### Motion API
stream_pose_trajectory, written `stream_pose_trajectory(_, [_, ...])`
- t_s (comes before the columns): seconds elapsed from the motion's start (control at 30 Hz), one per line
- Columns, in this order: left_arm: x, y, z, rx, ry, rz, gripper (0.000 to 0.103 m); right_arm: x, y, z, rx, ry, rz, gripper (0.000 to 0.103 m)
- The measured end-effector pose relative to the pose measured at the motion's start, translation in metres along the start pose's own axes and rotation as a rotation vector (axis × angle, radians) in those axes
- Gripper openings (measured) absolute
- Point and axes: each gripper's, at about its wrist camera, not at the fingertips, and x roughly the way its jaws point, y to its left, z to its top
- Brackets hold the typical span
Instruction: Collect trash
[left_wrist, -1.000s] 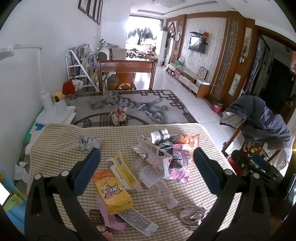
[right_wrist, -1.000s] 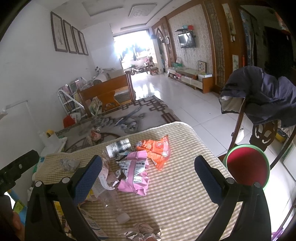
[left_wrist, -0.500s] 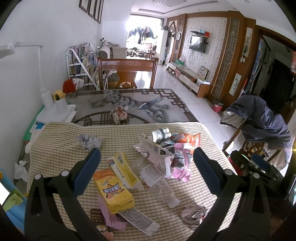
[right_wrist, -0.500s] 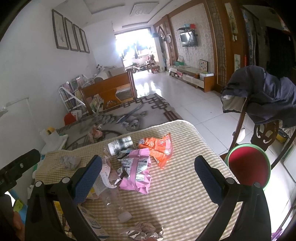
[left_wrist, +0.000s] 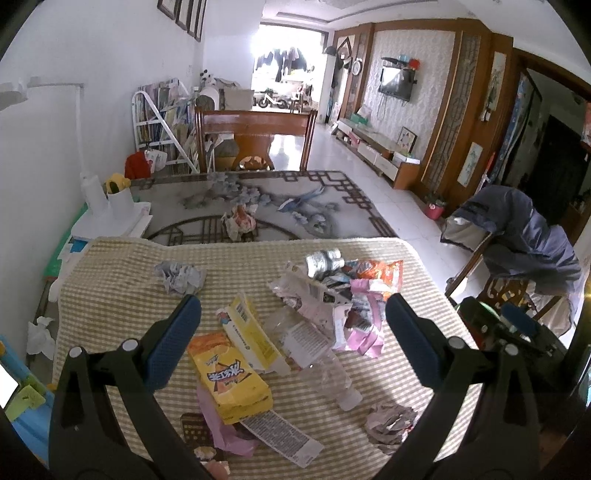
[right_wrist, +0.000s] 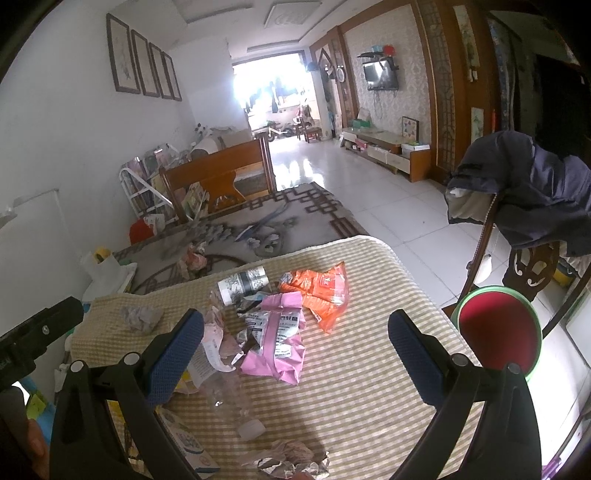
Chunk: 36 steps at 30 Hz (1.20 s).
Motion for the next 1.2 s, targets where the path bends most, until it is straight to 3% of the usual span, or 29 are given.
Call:
stream_pose_trajectory(0.13, [0.009, 0.015, -0.012, 0.032, 0.059, 0.027, 0.098, 0.007, 0.002, -0.004, -0.028, 0.046, 0.033, 0.096])
stream_pose_trajectory(0.3, [0.018, 0.042, -0.050, 0.062, 0.153, 0.055, 0.098, 0.024, 0.000, -0.029, -0.057, 0.187, 0.061, 0.096])
stream_pose_trajectory(0.47, [0.040, 0.062, -0.087, -0.080, 0.330, -0.066, 0.098, 0.051, 0.003, -0.067, -0.106, 0.376, 0.093, 0.096])
stream_pose_trajectory(0.63, [0.063, 0.054, -0.101, -0.105, 0.441, -0.086, 0.084, 0.057, 0.014, -0.093, -0.118, 0.472, 0.155, 0.092])
stream_pose_trajectory(0.77, [0.060, 0.071, -0.091, -0.174, 0.402, -0.053, 0.084, 0.045, 0.016, -0.107, -0.128, 0.481, 0.153, 0.091])
stream_pose_trajectory(0.9, [0.071, 0.086, -0.077, -0.208, 0.417, -0.057, 0.084, 0.042, 0.009, -0.112, -0.091, 0.495, 0.116, 0.091])
stream_pose_trajectory(1.03, [0.093, 0.087, -0.065, -0.213, 0.442, -0.072, 0.094, 0.036, 0.007, -0.115, -0.079, 0.489, 0.091, 0.092])
stream_pose_trajectory(1.2, [0.112, 0.081, -0.061, -0.171, 0.491, -0.058, 0.097, 0.037, 0.011, -0.119, -0.112, 0.496, 0.073, 0.092])
